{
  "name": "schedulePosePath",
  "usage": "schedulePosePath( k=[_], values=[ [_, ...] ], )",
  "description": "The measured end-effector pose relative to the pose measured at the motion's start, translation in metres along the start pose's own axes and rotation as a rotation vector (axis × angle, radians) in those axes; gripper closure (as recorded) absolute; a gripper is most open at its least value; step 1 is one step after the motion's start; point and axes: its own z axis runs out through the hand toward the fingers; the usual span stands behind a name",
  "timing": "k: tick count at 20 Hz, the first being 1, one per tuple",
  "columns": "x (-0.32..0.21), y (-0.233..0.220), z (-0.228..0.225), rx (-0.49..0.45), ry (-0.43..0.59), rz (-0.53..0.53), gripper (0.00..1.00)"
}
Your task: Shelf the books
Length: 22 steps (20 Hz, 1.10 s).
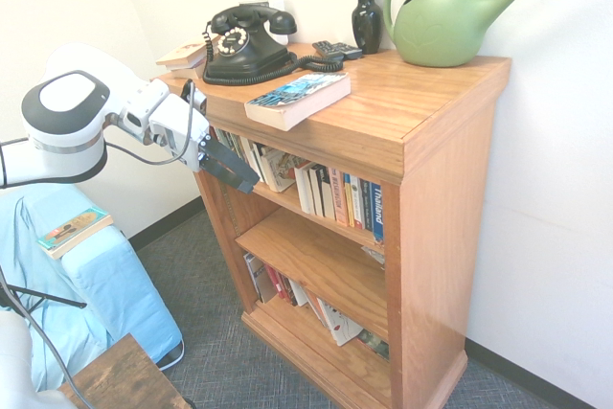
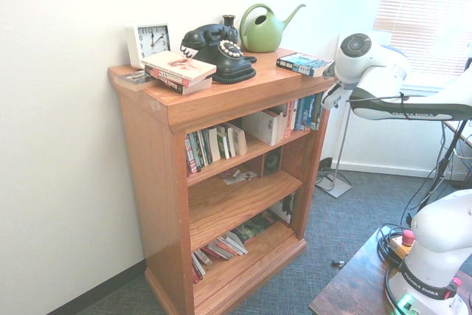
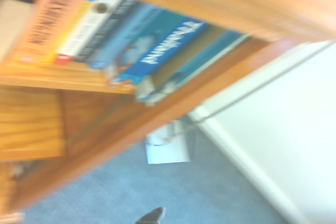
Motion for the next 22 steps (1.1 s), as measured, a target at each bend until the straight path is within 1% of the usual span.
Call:
schedulePosePath(
  k=[5, 8, 13, 16, 22],
  values=[
    [0.023, -0.014, -0.017, -0.068, 0.112, -0.062, 0.00],
    [0.028, -0.028, -0.025, -0.100, 0.167, -0.096, 0.00],
    [0.017, -0.052, -0.011, -0.164, 0.231, -0.158, 0.00],
    [0.020, -0.064, -0.006, -0.203, 0.283, -0.173, 0.00],
    [0.019, -0.079, -0.012, -0.266, 0.344, -0.206, 0.00]
  ],
)
